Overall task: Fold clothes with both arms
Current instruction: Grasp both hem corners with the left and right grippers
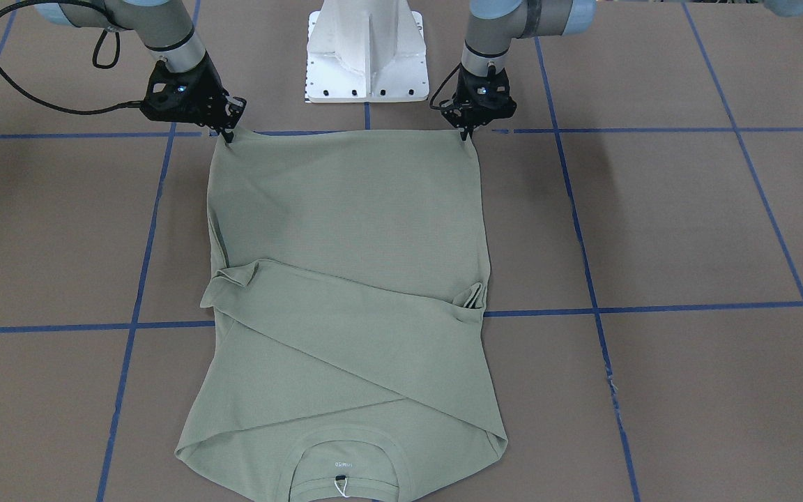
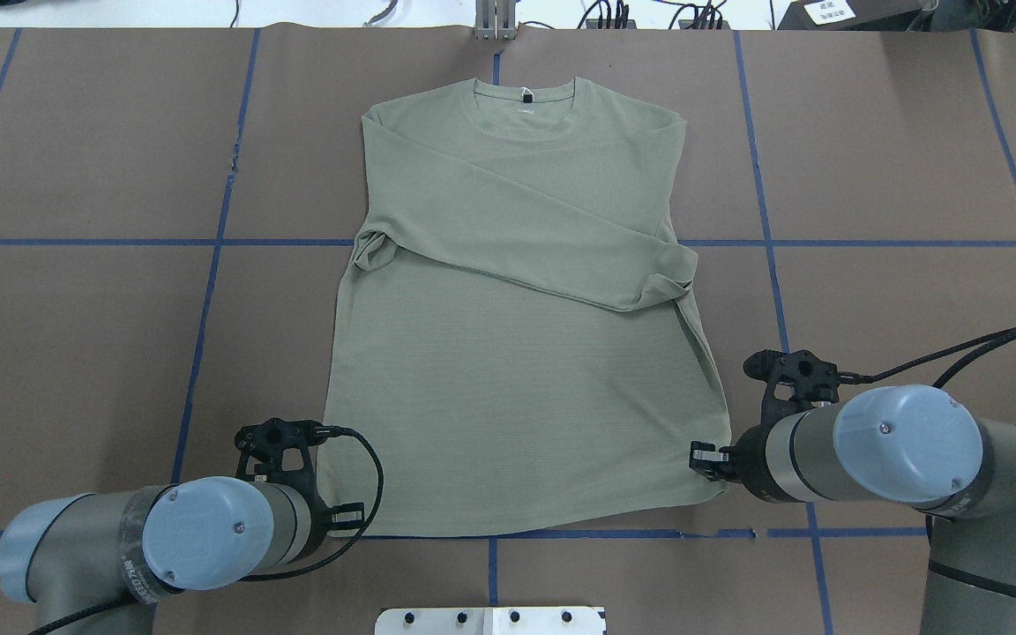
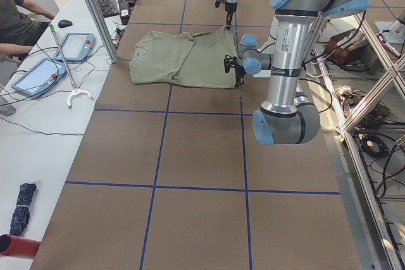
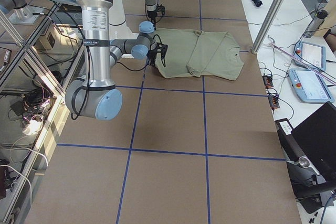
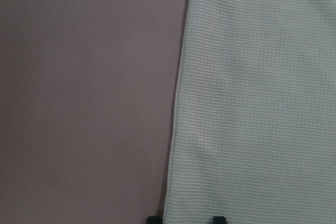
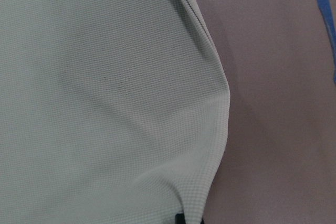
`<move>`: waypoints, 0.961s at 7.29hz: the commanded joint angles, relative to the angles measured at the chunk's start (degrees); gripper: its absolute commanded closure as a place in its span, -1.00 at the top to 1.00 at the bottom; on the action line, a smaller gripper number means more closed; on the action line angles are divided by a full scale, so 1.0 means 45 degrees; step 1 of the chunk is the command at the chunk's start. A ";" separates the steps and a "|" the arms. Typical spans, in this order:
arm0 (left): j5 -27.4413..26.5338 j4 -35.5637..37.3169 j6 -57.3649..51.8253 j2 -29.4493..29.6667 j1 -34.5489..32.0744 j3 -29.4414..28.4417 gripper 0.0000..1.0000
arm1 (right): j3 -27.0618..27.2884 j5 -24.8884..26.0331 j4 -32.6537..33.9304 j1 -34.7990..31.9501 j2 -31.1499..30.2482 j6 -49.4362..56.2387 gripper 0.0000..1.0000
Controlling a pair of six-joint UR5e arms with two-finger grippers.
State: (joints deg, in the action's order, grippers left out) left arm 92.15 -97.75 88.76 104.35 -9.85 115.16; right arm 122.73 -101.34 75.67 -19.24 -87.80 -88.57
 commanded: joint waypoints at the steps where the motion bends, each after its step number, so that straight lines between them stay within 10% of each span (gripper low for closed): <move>1: 0.0611 0.0662 0.0002 0.0071 0.0000 0.1004 -1.00 | 0.0069 -0.0078 0.0000 -0.0059 -0.0001 0.0014 -1.00; 7: 0.0909 0.2284 -0.0037 0.0033 0.1676 0.4090 -1.00 | 0.3714 -0.4191 0.0078 -0.0236 -0.2651 0.0014 -1.00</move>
State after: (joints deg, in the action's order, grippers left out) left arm 96.16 -89.13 88.47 104.54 -5.00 130.45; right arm 134.86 -115.28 76.01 -20.70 -96.26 -88.48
